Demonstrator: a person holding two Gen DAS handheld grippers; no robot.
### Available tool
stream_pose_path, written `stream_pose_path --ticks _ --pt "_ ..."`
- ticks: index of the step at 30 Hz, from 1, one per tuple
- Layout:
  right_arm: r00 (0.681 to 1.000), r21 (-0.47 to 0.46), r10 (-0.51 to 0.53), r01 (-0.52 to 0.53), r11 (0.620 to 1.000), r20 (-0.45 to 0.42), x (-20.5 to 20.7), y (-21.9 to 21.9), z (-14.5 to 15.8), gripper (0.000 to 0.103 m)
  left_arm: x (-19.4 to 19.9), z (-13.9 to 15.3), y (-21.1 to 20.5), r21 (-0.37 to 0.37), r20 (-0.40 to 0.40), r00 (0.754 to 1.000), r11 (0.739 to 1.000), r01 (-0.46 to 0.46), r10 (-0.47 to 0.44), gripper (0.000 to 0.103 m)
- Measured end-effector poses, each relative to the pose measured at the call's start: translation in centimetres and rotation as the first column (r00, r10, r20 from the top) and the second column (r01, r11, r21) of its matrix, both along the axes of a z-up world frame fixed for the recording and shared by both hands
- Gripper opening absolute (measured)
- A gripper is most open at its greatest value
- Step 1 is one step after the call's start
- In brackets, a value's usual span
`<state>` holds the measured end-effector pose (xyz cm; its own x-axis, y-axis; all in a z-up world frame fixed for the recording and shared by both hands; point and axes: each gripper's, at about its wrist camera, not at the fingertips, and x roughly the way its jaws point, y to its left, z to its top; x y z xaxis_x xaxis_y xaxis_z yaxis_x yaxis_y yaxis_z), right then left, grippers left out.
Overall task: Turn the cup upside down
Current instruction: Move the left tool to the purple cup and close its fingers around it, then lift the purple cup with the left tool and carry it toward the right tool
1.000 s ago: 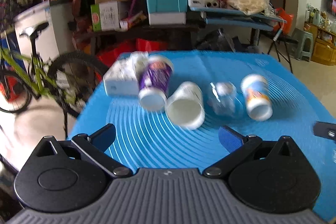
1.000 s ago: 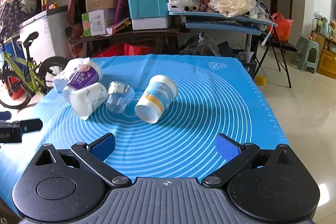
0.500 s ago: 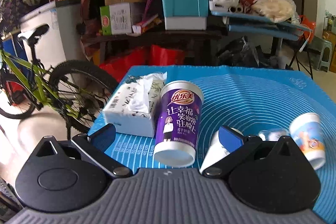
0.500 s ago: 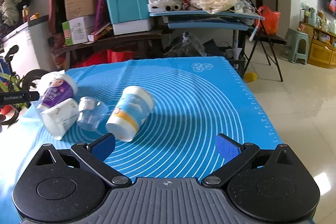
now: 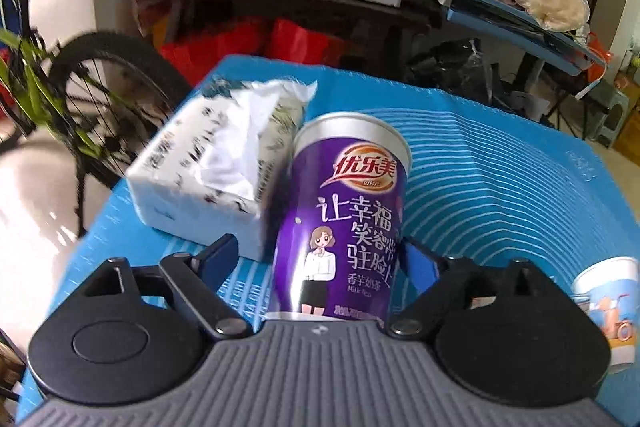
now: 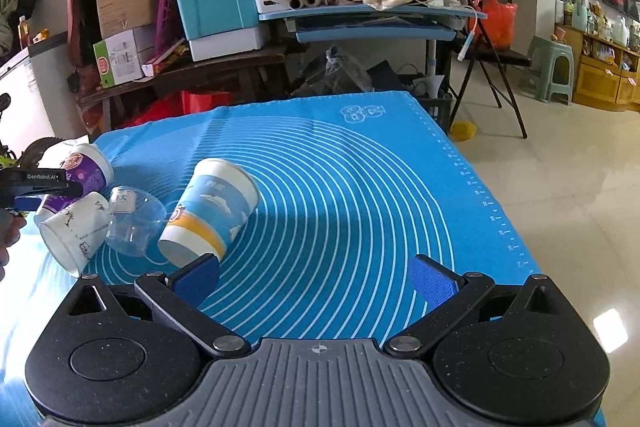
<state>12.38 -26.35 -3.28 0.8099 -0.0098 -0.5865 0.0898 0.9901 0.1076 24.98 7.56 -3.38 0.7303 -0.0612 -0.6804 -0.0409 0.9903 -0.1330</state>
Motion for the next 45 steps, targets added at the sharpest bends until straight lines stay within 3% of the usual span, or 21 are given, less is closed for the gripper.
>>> stream_pose_path --ticks 2,7,14,20,26,31,38,45 --pt "1.000 0.001 -0.001 0.001 1.000 -0.002 0.0 0.0 -0.1 0.103 0.1 -0.1 0.0 -0.036 -0.018 0.999 0.999 0.034 -0.035 0.069" --pt "1.000 0.000 0.001 -0.001 1.000 -0.001 0.0 0.0 -0.1 0.103 -0.1 0.2 -0.1 -0.021 -0.024 0.999 0.999 0.043 -0.044 0.067" --pt "1.000 -0.007 -0.006 0.006 1.000 0.011 -0.7 0.2 0.4 0.103 -1.5 2.8 0.0 -0.018 0.035 0.999 0.999 0.033 -0.032 0.067" --pt "0.999 -0.006 -0.002 0.002 1.000 0.040 -2.1 0.3 1.5 0.103 -5.9 6.4 -1.1 -0.025 0.120 0.992 0.998 0.050 -0.046 0.067" --pt "0.999 -0.019 0.011 -0.010 1.000 0.053 -4.1 0.5 2.6 0.103 -11.2 8.2 -4.1 -0.037 0.153 0.984 0.994 0.099 -0.092 0.067" --pt "0.998 -0.043 0.027 -0.025 0.999 0.053 -5.8 0.6 3.2 0.103 -14.6 7.3 -7.4 -0.071 0.132 0.982 0.987 0.143 -0.133 0.067" --pt "0.998 -0.087 0.063 -0.060 0.994 0.028 -7.6 0.1 3.2 0.103 -15.7 2.6 -12.1 -0.146 0.026 0.987 0.977 0.158 -0.156 0.067" --pt "0.996 -0.114 0.085 -0.086 0.990 -0.011 -8.6 -0.9 2.4 0.103 -15.1 -0.6 -14.8 -0.124 -0.038 0.992 0.986 0.116 -0.122 0.067"
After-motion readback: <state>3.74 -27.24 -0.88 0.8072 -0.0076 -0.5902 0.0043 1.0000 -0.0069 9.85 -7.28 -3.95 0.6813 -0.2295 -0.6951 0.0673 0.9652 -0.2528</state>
